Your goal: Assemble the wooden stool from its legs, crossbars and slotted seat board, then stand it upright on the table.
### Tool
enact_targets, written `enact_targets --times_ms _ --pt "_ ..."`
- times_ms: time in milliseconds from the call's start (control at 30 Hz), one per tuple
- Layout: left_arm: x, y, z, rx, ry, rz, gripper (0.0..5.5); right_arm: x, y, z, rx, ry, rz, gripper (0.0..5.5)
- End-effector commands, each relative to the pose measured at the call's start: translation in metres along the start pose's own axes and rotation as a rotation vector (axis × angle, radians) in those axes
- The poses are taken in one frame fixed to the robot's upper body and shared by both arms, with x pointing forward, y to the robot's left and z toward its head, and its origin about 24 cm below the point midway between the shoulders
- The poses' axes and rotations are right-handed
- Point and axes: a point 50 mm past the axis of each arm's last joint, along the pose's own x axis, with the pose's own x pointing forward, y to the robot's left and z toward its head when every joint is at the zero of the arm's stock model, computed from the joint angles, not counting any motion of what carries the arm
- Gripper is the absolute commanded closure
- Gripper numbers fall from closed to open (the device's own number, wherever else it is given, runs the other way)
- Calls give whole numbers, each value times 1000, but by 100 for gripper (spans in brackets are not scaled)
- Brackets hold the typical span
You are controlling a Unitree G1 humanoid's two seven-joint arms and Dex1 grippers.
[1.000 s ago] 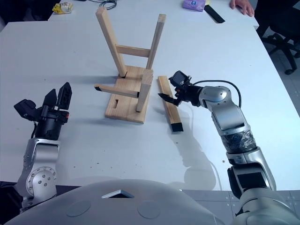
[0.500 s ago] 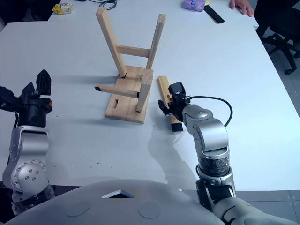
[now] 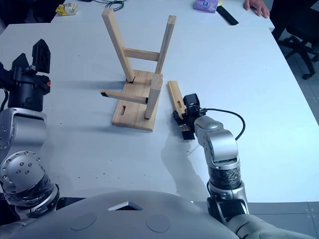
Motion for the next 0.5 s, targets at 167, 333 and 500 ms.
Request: enact_targets --times_ms 167,333,500 --pt "8 -13 3 35 -19 -51 154 10 3 -21 87 118 17 232" --pt "11 -12 3 45 -26 -29 154 12 -5 -22 113 130 15 305" --pt "12 -13 -1 57 -24 2 154 17 -13 -16 112 120 14 344"
